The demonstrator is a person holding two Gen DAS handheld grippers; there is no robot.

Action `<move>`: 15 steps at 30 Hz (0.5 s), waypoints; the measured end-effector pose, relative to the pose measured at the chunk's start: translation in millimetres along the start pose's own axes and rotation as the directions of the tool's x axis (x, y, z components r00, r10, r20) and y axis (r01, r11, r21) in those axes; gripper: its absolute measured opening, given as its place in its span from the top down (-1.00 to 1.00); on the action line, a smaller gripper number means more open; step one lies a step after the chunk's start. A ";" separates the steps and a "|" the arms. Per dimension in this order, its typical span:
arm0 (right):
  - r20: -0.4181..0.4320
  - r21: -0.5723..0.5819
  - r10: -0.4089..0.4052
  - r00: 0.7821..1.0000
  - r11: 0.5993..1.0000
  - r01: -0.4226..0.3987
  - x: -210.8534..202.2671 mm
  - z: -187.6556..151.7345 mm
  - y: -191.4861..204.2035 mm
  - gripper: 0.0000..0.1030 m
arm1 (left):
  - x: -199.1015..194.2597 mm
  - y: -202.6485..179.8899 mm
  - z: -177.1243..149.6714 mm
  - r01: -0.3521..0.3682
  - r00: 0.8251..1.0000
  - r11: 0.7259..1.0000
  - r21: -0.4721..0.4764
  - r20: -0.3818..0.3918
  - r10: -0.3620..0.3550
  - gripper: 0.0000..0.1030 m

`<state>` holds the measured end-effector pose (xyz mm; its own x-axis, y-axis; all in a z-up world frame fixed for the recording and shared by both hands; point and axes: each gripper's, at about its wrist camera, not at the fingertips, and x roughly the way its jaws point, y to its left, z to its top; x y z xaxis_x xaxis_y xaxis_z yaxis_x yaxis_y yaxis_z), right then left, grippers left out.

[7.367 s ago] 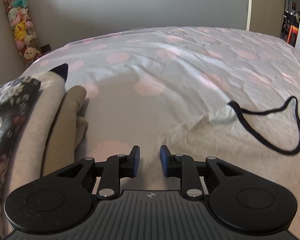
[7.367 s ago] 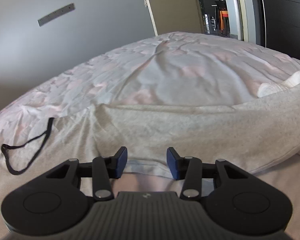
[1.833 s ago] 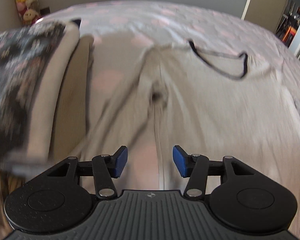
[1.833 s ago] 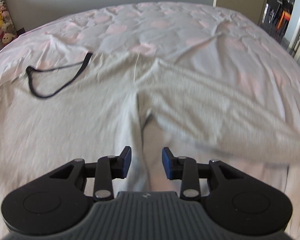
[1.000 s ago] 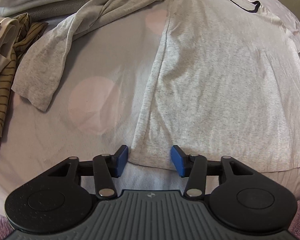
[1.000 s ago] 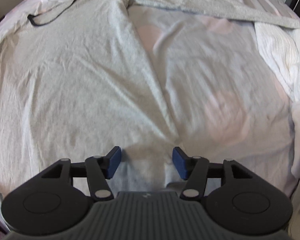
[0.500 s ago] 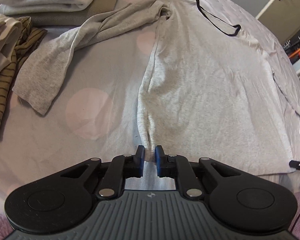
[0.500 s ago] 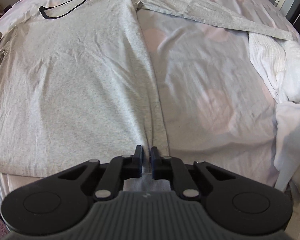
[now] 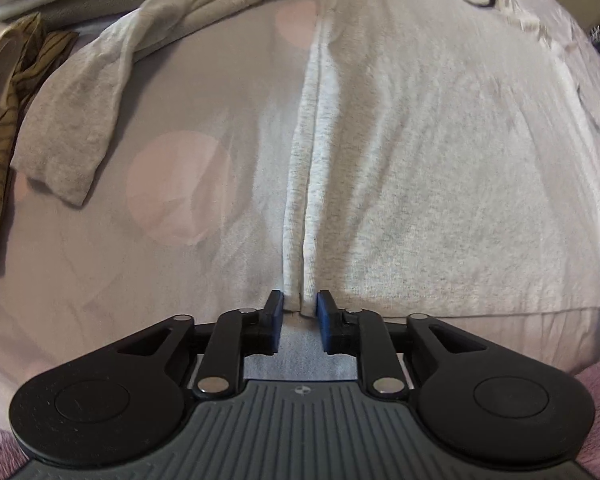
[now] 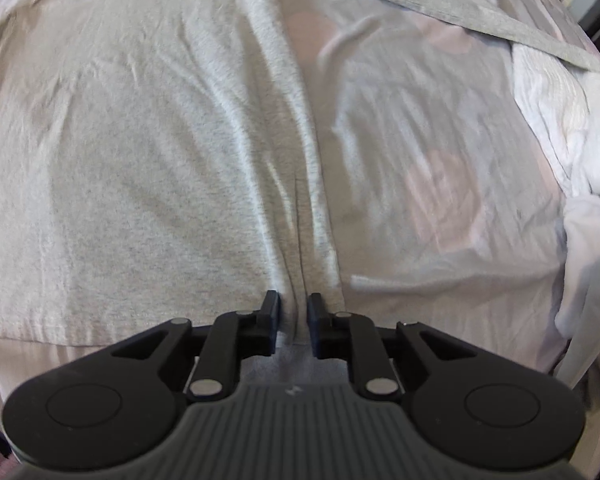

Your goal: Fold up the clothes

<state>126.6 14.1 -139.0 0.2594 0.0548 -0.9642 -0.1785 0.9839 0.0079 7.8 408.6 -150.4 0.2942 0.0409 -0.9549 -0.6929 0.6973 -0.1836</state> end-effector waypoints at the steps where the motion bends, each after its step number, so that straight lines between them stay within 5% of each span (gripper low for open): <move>1: 0.024 0.024 0.013 1.000 1.000 -0.013 -5.1 -2.5 -4.1 0.36 | -3.9 5.1 0.2 0.026 1.000 0.999 -0.030 0.014 -0.026 0.43; 5: 0.168 0.082 0.015 0.986 0.996 -0.029 -28.6 -13.9 -11.9 0.05 | -23.9 17.2 0.4 0.120 0.986 0.986 -0.112 0.131 -0.105 0.38; 9: 0.299 0.104 -0.009 0.954 0.994 -0.023 -45.2 -16.4 -8.2 -0.04 | -48.5 36.5 -0.2 0.215 0.949 0.956 -0.198 0.273 -0.157 0.27; 15: 0.350 0.100 0.060 0.935 0.990 -0.101 -45.1 -6.2 -6.4 -0.21 | -60.8 68.5 29.6 0.247 0.940 0.926 -0.285 0.304 -0.157 0.29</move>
<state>110.1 4.3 -97.2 0.5636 0.1701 -0.8084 -0.1082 0.9853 0.1320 -38.1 475.0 -98.0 0.5851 0.1464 -0.7977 -0.7568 0.4520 -0.4721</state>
